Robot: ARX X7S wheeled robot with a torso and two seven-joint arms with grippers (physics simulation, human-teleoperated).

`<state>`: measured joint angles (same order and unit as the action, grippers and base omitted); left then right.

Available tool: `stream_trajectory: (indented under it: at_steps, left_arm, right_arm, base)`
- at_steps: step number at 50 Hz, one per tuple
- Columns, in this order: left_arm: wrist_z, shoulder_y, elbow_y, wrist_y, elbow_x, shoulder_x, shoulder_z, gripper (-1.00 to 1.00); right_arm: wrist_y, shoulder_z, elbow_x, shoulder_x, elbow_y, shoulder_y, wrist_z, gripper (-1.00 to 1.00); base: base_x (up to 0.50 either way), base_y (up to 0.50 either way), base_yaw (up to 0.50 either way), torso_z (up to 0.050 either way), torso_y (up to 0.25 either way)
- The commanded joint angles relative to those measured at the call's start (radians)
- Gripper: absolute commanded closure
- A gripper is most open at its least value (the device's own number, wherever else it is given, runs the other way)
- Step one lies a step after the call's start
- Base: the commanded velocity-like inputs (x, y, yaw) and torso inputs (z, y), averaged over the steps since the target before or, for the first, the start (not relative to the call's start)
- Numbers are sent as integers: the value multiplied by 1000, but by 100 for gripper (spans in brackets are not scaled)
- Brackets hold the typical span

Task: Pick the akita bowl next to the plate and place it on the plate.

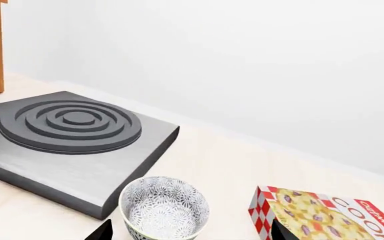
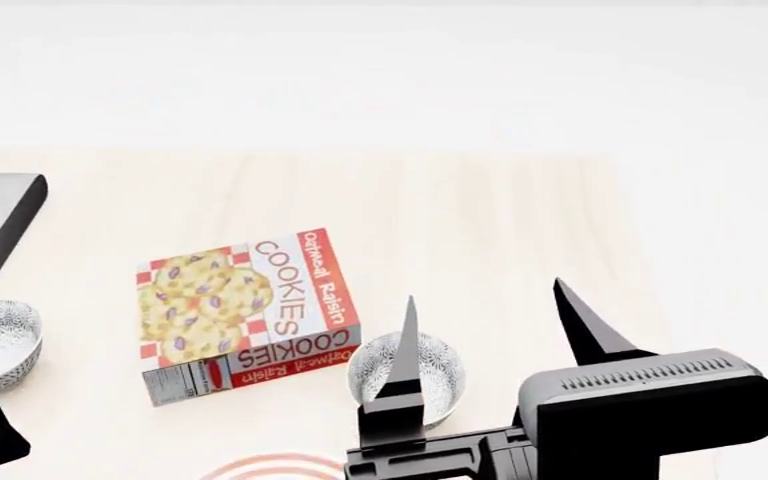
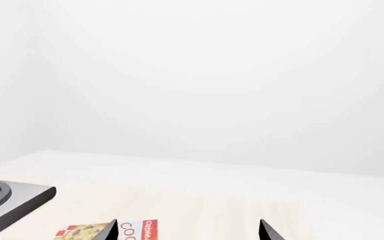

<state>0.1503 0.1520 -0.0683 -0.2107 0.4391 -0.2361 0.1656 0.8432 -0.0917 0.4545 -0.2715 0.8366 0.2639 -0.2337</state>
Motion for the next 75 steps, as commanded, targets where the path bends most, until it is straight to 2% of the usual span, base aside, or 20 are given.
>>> stream_trajectory:
  at_steps: [1,10,16,19,27,41,49,59,75]
  left_arm:
    - [7,-2,-7,-4,5,-4,-3,-100]
    - [11,-7,-12,3,0,-6,-8,-100]
    - [10,-3,1,9,3,-6,-8,-100]
    - [10,-2,3,11,2,-7,-10,-100]
    - [15,-4,-2,10,2,-10,-13,-100]
    - [22,-3,-6,1,17,-14,-13,-100]
    - [22,-4,-3,9,12,-16,-19,-100]
    - [23,-5,-1,13,14,-18,-22,-100]
    - [21,-3,15,26,17,-20,-26,-100]
  right_arm:
    - [-16,-5,-1,-5,-12,-4,-2,-100]
    - [-8,32,28,20,-49,10,-18,-100]
    - [70,76,81,37,-122,104,-35,-100]
    - [132,79,72,38,-186,171,-71,-100]
    - [225,106,128,47,-382,331,-39,-100]
    - [281,140,154,95,-799,600,-5,-100]
    - [235,69,106,98,-1074,717,62,-100]
    - [194,83,114,125,-1362,842,133,-100]
    - [61,68,79,149,-1678,934,210,-100]
  base:
    - [500,31,0,0,0]
    - [306,3,0,0,0]
    - [0,0,0,0,0]
    - [0,0,0,0,0]
    - [0,0,0,0,0]
    - [0,0,0,0,1]
    - [0,0,0,0,0]
    - [0,0,0,0,0]
    - [0,0,0,0,0]
